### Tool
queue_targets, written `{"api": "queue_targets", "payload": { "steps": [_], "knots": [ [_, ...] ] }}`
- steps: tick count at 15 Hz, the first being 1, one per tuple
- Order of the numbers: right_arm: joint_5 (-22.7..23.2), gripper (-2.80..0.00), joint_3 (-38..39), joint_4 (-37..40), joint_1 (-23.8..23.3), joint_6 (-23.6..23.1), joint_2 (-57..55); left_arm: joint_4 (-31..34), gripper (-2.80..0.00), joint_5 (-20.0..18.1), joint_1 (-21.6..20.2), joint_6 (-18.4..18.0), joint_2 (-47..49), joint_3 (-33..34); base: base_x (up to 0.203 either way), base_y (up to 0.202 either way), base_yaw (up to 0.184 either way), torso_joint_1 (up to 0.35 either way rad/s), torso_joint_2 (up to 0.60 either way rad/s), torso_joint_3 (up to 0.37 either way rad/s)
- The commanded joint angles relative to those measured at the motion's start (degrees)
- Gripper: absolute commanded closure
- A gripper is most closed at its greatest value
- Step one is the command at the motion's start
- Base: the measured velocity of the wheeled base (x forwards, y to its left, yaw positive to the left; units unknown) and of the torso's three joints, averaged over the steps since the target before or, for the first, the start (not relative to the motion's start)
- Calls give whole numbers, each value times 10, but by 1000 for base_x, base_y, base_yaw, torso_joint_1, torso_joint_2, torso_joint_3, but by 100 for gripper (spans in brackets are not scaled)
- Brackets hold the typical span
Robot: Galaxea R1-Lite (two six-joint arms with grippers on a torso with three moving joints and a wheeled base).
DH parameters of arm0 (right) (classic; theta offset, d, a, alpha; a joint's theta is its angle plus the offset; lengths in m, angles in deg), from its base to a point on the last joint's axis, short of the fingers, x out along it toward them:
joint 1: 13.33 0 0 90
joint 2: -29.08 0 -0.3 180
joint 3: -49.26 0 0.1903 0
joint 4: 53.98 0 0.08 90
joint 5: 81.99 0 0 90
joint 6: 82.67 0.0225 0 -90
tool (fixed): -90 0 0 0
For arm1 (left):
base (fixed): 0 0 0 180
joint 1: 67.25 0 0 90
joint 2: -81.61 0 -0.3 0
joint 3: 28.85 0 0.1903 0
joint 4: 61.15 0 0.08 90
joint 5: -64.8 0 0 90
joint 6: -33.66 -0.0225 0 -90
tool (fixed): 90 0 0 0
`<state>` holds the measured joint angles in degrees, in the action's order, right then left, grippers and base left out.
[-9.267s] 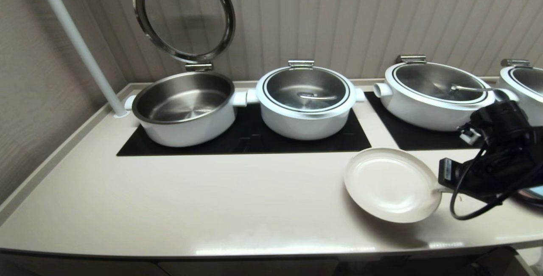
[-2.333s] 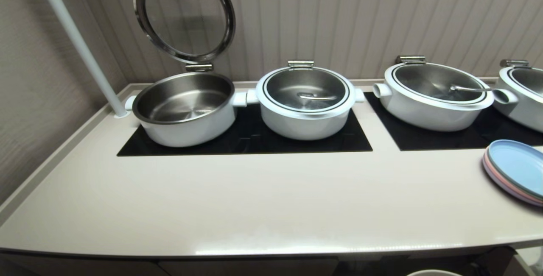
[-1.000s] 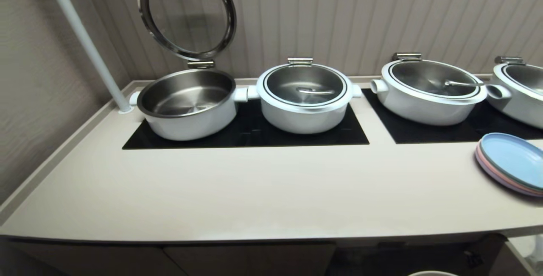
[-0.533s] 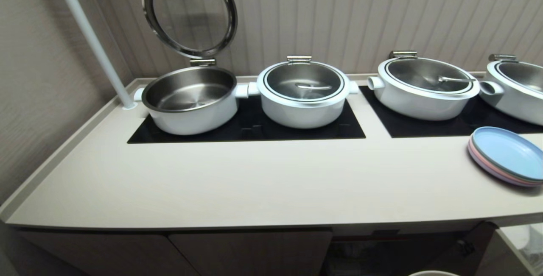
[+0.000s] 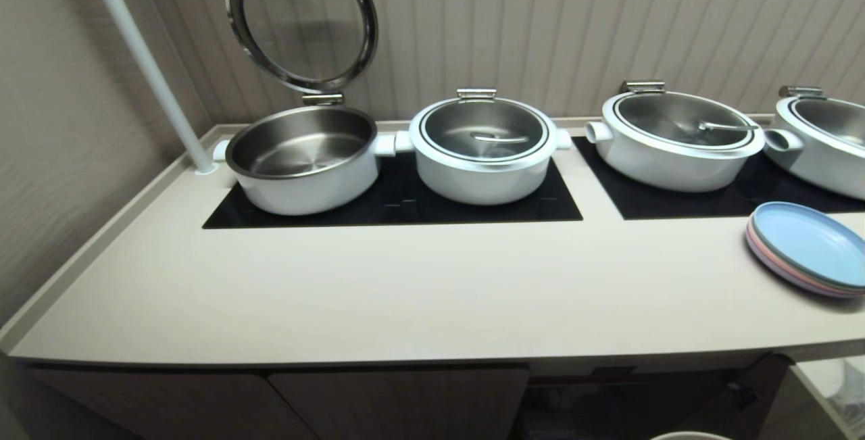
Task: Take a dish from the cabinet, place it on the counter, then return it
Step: Put it back into the cabinet
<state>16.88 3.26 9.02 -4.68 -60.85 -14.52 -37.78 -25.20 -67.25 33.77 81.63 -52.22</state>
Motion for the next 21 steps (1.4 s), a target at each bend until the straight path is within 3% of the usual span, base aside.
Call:
{"api": "queue_targets", "payload": {
  "steps": [1,21],
  "knots": [
    [1,0,-2,2,0,2,-1,0,0,0,0,0,0,0,0,0,0,0,0,0],
    [15,0,-4,2,-14,8,-1,0,0,0,0,0,0,0,0,0,0,0,0,0]
  ]
}}
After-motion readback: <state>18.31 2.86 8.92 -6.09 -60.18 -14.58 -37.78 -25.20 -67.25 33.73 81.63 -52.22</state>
